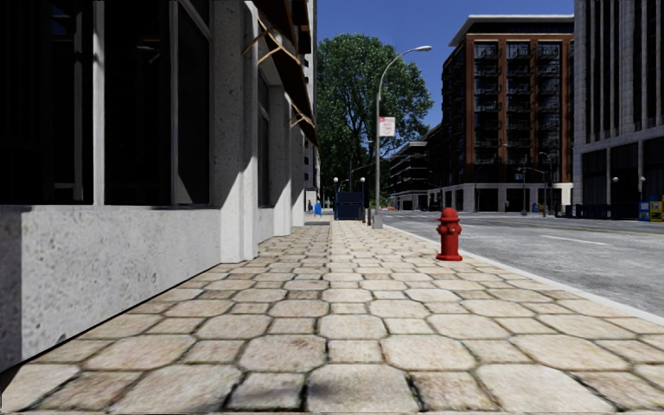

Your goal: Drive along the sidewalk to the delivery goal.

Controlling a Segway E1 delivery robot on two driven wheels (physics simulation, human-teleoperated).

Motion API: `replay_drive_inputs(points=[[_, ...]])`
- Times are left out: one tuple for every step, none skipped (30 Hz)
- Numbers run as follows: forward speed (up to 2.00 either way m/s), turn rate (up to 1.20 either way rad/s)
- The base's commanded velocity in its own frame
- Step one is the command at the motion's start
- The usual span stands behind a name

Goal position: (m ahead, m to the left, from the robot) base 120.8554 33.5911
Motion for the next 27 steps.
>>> replay_drive_inputs(points=[[2.0,0.0],[2.0,0.0],[2.0,0.0],[2.0,0.0],[2.0,0.0],[2.0,0.0],[2.0,0.0],[2.0,0.0],[2.0,0.0],[2.0,0.0],[2.0,0.0],[2.0,0.0],[2.0,0.0],[2.0,0.0],[2.0,0.0],[2.0,0.0],[2.0,0.0],[2.0,0.0],[2.0,0.0],[2.0,0.0],[2.0,0.0],[2.0,0.0],[2.0,0.0],[2.0,0.0],[2.0,0.0],[2.0,0.0],[2.0,0.0]])
